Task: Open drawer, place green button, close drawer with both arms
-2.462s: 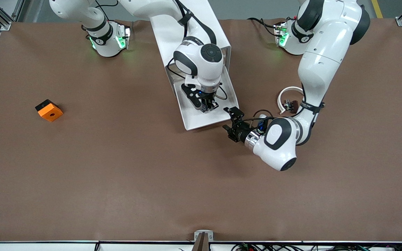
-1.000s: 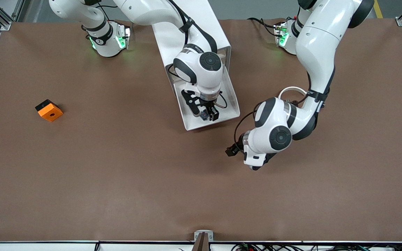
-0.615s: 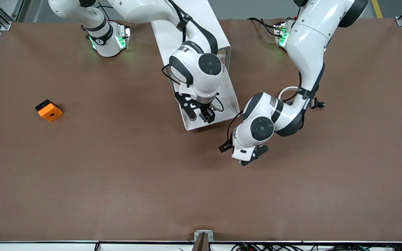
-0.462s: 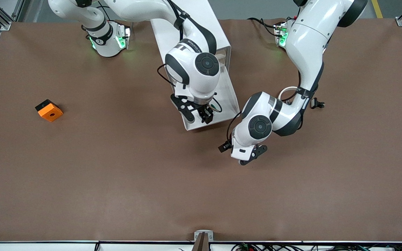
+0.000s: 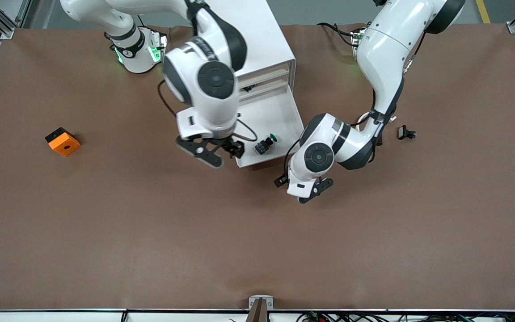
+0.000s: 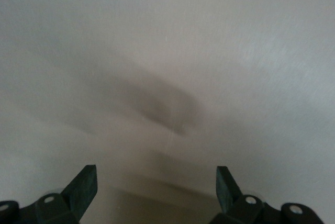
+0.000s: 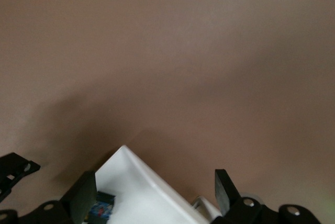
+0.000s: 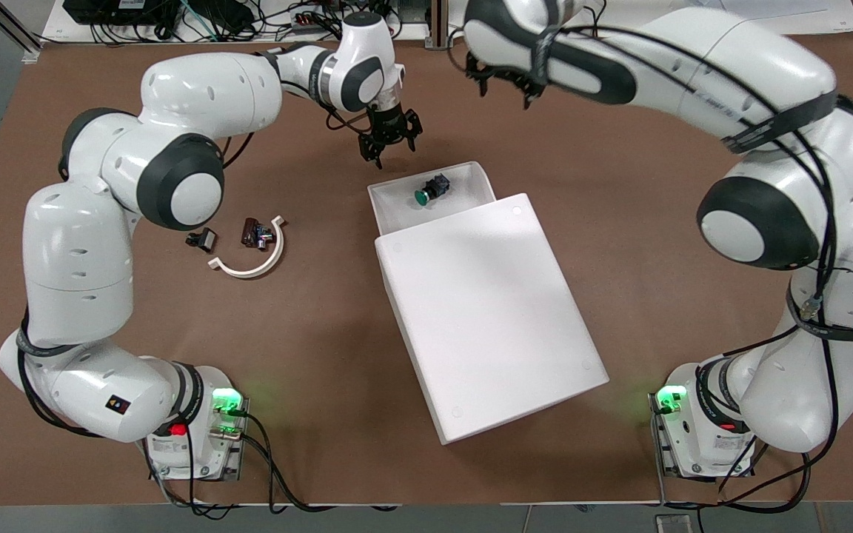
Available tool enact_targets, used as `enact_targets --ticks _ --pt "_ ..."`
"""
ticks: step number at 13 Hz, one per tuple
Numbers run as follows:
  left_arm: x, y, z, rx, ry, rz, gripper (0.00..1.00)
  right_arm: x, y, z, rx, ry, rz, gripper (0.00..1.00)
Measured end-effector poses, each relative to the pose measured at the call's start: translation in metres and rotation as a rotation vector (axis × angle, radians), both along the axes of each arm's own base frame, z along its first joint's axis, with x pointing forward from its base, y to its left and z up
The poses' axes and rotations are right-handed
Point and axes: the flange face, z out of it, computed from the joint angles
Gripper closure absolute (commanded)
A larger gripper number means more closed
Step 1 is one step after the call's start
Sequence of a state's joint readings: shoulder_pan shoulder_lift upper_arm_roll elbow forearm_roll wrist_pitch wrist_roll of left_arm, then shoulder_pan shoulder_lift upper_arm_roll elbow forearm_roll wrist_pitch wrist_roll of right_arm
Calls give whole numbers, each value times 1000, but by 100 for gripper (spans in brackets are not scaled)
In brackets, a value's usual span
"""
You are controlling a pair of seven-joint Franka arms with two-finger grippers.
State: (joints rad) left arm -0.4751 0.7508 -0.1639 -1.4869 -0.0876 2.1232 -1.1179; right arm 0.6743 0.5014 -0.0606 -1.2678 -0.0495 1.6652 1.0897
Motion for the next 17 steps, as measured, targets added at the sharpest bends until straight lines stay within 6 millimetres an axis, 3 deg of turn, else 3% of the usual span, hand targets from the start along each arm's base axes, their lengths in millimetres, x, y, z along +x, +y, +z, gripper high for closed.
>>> enact_targets --ticks 3,6,10,15,17 --pt "-18 -17 -7 21 13 -6 0 29 -77 39 16 30 147 0" --pt "-42 -40 -10 52 28 -18 0 54 -183 68 32 109 328 0" --pt "-86 -77 -1 62 107 -50 0 75 -310 78 77 173 490 0" --pt "-132 -115 11 63 177 -47 0 71 -438 84 131 220 542 0" --pt "-140 -121 12 53 203 -30 0 61 -458 98 138 218 520 0"
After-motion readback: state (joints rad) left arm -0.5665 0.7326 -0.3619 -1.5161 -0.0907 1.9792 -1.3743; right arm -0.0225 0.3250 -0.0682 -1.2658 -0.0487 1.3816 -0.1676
